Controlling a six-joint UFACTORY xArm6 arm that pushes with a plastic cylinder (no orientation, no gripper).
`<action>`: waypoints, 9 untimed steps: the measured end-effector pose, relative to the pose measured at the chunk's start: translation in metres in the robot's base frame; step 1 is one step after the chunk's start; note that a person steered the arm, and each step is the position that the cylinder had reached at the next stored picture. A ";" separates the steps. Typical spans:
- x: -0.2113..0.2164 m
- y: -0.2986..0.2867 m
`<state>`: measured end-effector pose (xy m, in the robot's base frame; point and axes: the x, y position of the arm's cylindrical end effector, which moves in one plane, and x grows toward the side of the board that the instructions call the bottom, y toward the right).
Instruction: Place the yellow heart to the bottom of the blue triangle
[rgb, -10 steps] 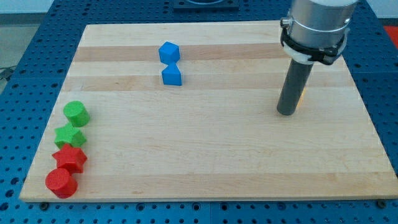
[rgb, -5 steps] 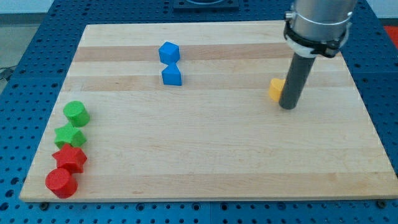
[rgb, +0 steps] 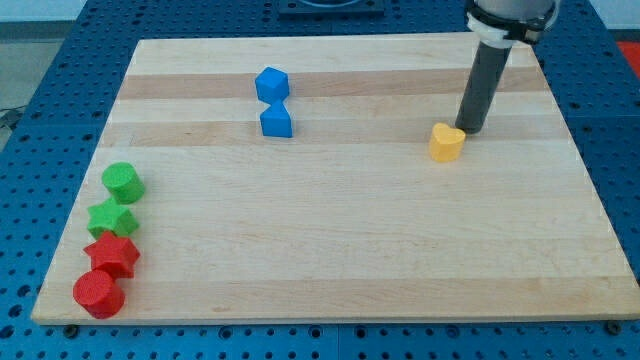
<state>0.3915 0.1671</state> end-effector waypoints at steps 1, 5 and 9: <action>0.041 -0.021; 0.089 -0.076; 0.062 -0.158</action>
<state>0.4540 0.0089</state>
